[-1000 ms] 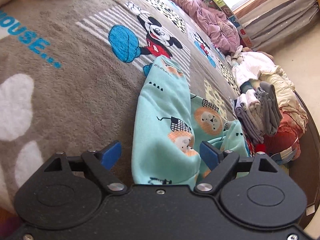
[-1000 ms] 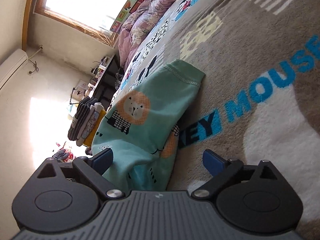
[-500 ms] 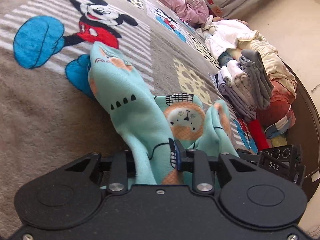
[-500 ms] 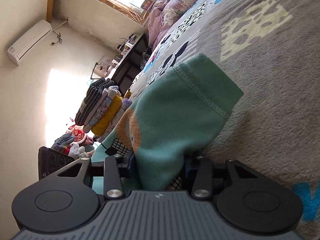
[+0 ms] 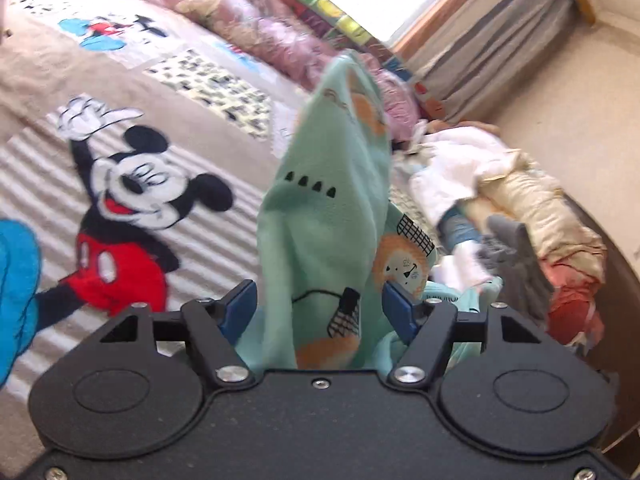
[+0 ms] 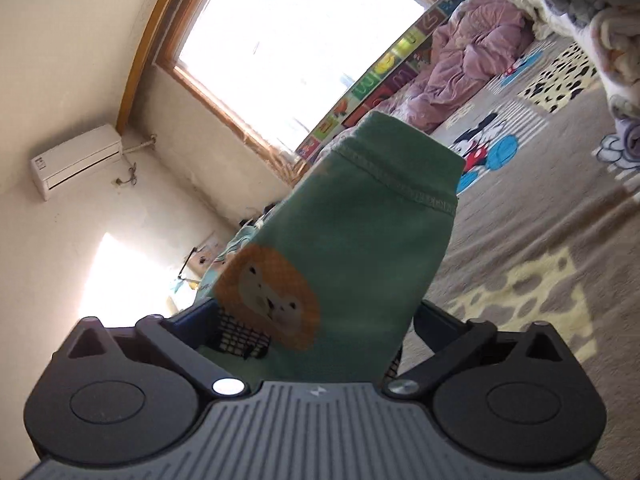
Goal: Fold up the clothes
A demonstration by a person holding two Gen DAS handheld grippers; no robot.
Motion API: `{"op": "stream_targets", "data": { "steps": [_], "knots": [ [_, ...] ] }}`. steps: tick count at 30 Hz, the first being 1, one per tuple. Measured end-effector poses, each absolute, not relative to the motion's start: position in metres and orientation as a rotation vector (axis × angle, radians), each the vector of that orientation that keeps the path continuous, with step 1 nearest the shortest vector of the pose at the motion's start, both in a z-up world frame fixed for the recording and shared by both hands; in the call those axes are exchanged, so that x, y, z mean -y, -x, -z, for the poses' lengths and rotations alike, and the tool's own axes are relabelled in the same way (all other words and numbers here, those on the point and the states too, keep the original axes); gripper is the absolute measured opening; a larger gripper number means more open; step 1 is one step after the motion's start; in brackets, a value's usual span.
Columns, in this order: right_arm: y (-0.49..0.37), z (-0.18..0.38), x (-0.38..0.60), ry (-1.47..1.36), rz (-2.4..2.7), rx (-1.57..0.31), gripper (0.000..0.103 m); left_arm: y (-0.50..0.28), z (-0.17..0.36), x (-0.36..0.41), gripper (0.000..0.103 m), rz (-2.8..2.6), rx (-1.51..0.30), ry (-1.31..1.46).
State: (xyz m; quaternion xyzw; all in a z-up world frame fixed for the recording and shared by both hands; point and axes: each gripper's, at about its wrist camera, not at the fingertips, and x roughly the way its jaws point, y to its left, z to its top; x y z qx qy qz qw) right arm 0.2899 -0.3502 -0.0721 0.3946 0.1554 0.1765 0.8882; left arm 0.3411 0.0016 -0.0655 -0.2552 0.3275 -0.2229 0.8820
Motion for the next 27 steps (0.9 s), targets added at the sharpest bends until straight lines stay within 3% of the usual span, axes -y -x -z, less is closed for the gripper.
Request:
{"op": "stream_targets", "data": {
  "steps": [4,12,15,20,22,24,25,27],
  "knots": [
    [-0.303,0.112,0.383,-0.945,-0.227,-0.459,0.101,-0.325,0.103,-0.017,0.067,0.396,-0.710,0.516],
    [-0.299,0.120,0.349,-0.781,-0.227,-0.575,0.101,-0.338,0.096,-0.036,0.067,0.403,-0.710,0.617],
    [-0.292,0.124,0.345,-0.780,-0.177,-0.613,0.097,-0.343,0.104,-0.038,0.067,0.364,-0.735,0.615],
    [-0.288,0.138,0.360,-0.883,-0.126,-0.571,0.084,-0.352,0.117,-0.040,0.066,0.361,-0.773,0.633],
    [-0.291,0.141,0.360,-0.894,-0.148,-0.572,0.083,-0.355,0.121,-0.037,0.059,0.361,-0.788,0.616],
    [-0.294,0.141,0.355,-0.896,-0.214,-0.583,0.083,-0.356,0.121,-0.034,0.030,0.366,-0.792,0.592],
    [-0.294,0.141,0.351,-0.892,-0.248,-0.589,0.083,-0.355,0.121,-0.034,0.026,0.371,-0.789,0.602],
    [-0.293,0.139,0.343,-0.864,-0.288,-0.591,0.066,-0.352,0.119,-0.036,0.015,0.375,-0.773,0.615]
  ]
}}
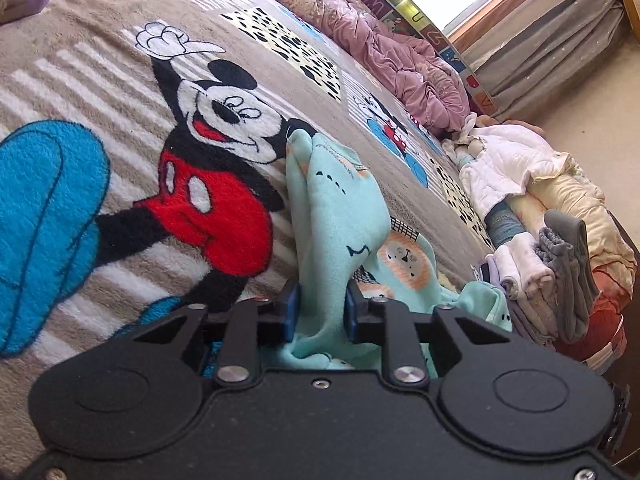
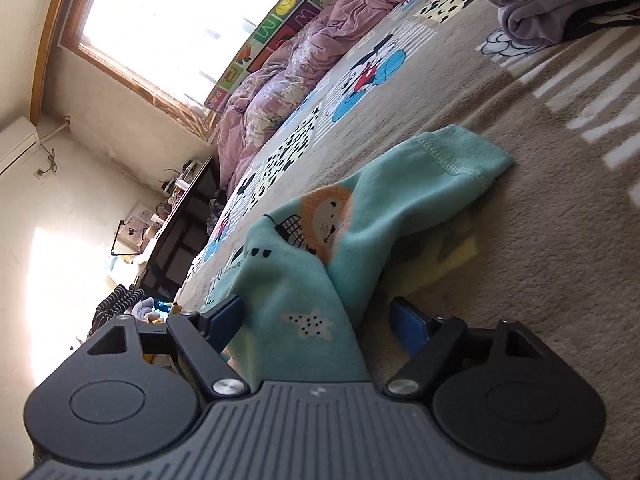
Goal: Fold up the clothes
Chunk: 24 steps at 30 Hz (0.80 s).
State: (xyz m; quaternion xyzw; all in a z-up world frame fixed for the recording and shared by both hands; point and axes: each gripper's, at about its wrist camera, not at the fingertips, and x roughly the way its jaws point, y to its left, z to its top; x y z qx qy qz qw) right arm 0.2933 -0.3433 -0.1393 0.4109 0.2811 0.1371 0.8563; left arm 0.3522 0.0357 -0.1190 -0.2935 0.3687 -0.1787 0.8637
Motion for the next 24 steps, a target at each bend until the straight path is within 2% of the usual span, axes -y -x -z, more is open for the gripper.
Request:
{"op": "stream_targets", "data": {
  "steps": [1,2,3,8,16,24],
  "knots": [
    [-0.293,0.139,0.340,-0.852,-0.302,-0.593,0.042,-0.350,0.117,-0.037,0.014,0.373,-0.761,0.618],
    [-0.294,0.139,0.338,-0.846,-0.304,-0.597,0.028,-0.348,0.114,-0.038,0.011,0.372,-0.748,0.622],
    [-0.294,0.138,0.336,-0.843,-0.303,-0.597,0.027,-0.346,0.112,-0.039,0.008,0.372,-0.735,0.630],
    [-0.278,0.126,0.341,-0.908,-0.302,-0.525,0.021,-0.325,0.097,-0.054,0.006,0.355,-0.652,0.703],
    [-0.225,0.113,0.351,-0.971,-0.175,-0.443,0.021,-0.272,0.076,-0.081,0.005,0.245,-0.575,0.768],
    [-0.172,0.141,0.361,-1.082,-0.020,-0.487,0.021,-0.222,0.106,-0.130,0.005,-0.041,-0.699,0.822]
  ]
}}
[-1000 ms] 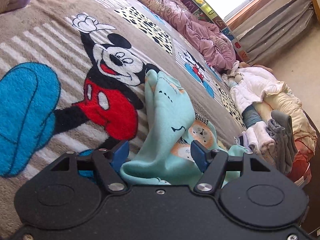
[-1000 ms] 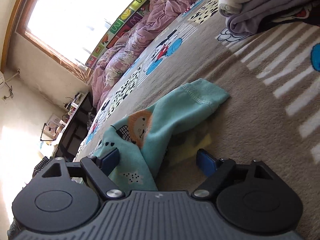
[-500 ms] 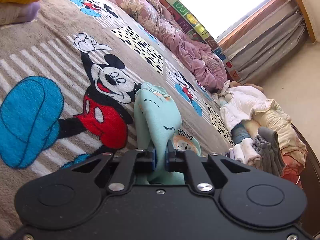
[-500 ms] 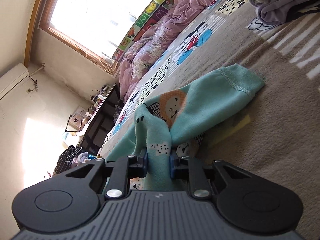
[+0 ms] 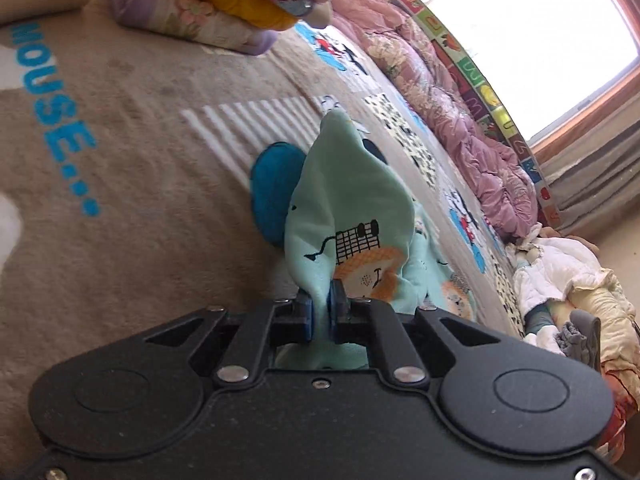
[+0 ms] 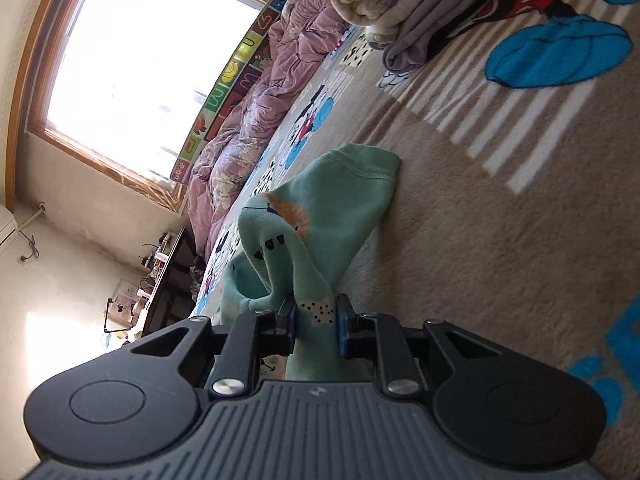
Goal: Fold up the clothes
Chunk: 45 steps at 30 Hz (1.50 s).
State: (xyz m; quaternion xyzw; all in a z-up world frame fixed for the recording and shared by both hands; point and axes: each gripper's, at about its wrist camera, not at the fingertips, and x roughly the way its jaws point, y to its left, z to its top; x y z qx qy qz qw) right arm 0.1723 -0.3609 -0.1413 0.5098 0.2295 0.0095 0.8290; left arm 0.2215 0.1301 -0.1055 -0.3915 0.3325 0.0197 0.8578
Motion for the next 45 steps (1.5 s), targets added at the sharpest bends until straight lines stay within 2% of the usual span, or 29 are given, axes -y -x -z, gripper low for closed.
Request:
{"op": "stream_targets", "data": {
  "steps": [2,5,8,10,15,18,20,22,27,31,32,34,37,38,41,43,45],
  "knots": [
    [-0.159,0.149,0.363,-1.103,0.020,-0.508,0.021,-0.217,0.114,-0.141,0.005,-0.098,-0.747,0.851],
    [-0.143,0.157,0.366,-1.142,0.044,-0.506,0.022,-0.214,0.110,-0.147,0.008,-0.102,-0.721,0.888],
    [-0.136,0.156,0.373,-1.166,0.075,-0.453,0.028,-0.214,0.102,-0.148,0.016,-0.122,-0.672,0.836],
    [-0.136,0.158,0.384,-1.190,0.108,-0.412,0.034,-0.217,0.103,-0.150,0.016,-0.113,-0.651,0.819],
    [-0.166,0.170,0.409,-1.257,0.122,-0.383,0.034,-0.235,0.122,-0.171,0.018,-0.061,-0.654,0.929],
    [-0.200,0.164,0.411,-1.188,0.068,-0.414,0.049,-0.251,0.127,-0.180,0.018,-0.028,-0.653,0.949],
    [-0.225,0.156,0.407,-1.100,0.020,-0.465,0.067,-0.265,0.127,-0.181,0.018,-0.006,-0.650,0.926],
    [-0.247,0.150,0.403,-1.019,-0.007,-0.514,0.072,-0.279,0.128,-0.181,0.018,0.016,-0.648,0.903],
    [-0.284,0.148,0.405,-0.989,-0.045,-0.550,0.072,-0.298,0.132,-0.180,0.019,0.068,-0.659,0.881],
    [-0.296,0.147,0.399,-0.938,-0.064,-0.554,0.067,-0.308,0.127,-0.164,0.019,0.108,-0.663,0.767],
    [-0.297,0.146,0.395,-0.909,-0.063,-0.558,0.066,-0.307,0.121,-0.158,0.011,0.090,-0.644,0.714],
    [-0.297,0.144,0.391,-0.879,-0.055,-0.558,0.063,-0.300,0.104,-0.141,0.009,0.043,-0.580,0.559],
    [-0.293,0.146,0.392,-0.888,-0.039,-0.550,0.053,-0.286,0.072,-0.081,0.009,0.042,-0.475,0.074],
    [-0.291,0.147,0.393,-0.895,-0.034,-0.547,0.051,-0.286,0.074,-0.062,0.010,0.096,-0.502,-0.027],
    [-0.287,0.150,0.396,-0.907,-0.033,-0.542,0.050,-0.286,0.097,-0.023,0.039,0.184,-0.589,-0.230],
    [-0.286,0.150,0.397,-0.910,-0.036,-0.540,0.050,-0.282,0.097,-0.026,0.039,0.175,-0.583,-0.235],
    [-0.286,0.150,0.397,-0.913,-0.038,-0.539,0.050,-0.284,0.085,-0.060,0.041,0.189,-0.566,-0.007]
  ]
}}
